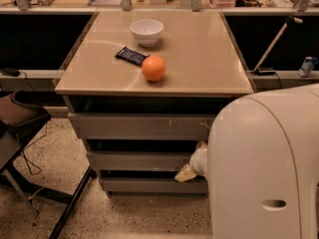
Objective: Open middle drawer
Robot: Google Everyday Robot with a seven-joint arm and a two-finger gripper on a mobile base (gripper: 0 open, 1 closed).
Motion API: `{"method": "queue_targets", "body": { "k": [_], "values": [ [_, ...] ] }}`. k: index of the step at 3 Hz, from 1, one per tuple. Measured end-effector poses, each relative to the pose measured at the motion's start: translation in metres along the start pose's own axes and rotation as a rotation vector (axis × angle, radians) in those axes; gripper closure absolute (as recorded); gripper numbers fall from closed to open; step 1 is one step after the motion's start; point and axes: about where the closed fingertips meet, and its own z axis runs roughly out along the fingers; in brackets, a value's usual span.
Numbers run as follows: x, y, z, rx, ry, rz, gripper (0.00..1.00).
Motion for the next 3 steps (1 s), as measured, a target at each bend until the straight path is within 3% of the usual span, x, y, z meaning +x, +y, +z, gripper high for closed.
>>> {"method": "queue_targets", "body": {
  "k": [1,2,3],
  "values": [
    [0.003,0.004,0.002,-0.006,0.001,0.003,0.00],
    [-0.001,0.015,0.035,-0.060,0.011,0.031,0.00],
    [-0.014,0.029,0.086,-0.160,0.028,0.040,0.00]
  ]
}}
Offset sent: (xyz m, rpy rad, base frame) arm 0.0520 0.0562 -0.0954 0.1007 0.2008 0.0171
